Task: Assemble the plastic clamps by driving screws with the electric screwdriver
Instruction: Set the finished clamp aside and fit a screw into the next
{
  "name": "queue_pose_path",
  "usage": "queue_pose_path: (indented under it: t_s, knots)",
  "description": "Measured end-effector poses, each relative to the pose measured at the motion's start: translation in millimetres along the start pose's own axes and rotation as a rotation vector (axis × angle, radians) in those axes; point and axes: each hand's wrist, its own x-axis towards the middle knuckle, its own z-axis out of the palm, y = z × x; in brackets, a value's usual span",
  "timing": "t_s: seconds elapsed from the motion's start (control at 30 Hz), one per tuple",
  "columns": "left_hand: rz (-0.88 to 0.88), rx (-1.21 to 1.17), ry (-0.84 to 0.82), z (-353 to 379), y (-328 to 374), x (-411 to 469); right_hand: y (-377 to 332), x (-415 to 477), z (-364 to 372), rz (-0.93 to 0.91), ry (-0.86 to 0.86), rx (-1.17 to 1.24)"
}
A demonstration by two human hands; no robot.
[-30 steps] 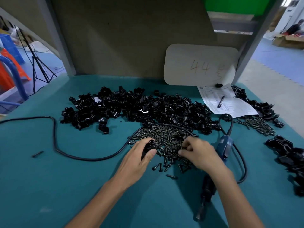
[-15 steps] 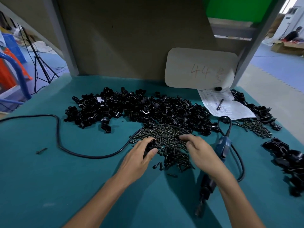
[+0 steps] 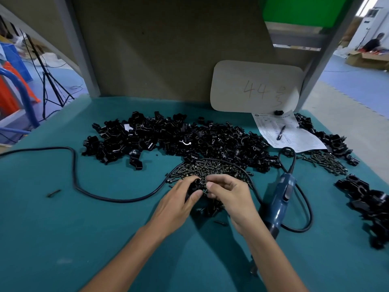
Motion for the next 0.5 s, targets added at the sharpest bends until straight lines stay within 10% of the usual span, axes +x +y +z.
queue_pose_path:
  t_s: [0.5]
  knots:
    - [0.016,0.044,-0.025,-2.2,3.5,-1.7,-0.7,10.0,-7.6,0.02,-0.139,-0.313]
